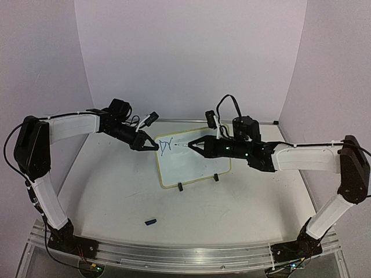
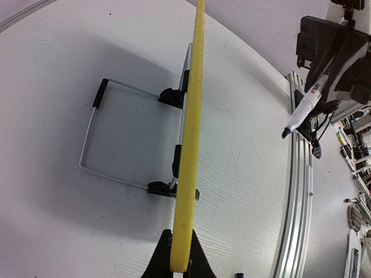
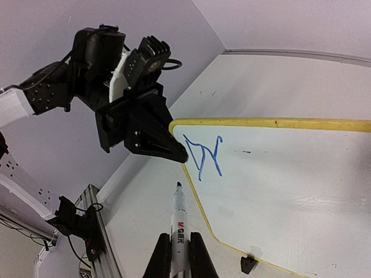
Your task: Write a sentence on the whiteboard
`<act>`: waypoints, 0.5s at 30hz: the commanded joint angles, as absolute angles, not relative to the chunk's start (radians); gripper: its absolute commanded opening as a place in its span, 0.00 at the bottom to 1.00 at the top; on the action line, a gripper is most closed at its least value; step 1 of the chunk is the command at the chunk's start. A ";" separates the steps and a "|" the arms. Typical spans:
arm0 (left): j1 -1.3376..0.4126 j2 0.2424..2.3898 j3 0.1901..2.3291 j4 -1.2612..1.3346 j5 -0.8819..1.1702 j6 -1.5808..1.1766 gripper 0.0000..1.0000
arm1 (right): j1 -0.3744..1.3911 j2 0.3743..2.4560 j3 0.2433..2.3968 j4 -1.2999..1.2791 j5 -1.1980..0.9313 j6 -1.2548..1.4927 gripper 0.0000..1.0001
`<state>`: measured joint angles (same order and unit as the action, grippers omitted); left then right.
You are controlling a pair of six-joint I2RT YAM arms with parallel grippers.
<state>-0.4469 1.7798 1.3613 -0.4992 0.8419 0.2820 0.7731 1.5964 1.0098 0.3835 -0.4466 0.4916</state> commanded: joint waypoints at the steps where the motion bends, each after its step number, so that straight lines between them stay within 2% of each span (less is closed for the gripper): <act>1: -0.454 1.755 1.387 -0.574 0.784 0.305 0.00 | 0.769 1.631 1.065 0.394 -0.451 0.459 0.00; 15: -0.454 1.761 1.393 -0.578 0.783 0.306 0.00 | 0.788 1.694 1.117 0.365 -0.360 0.442 0.00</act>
<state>-0.4507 1.7790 1.3705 -0.5172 0.8341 0.2889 0.7811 1.6696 1.0724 0.3573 -0.4020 0.4561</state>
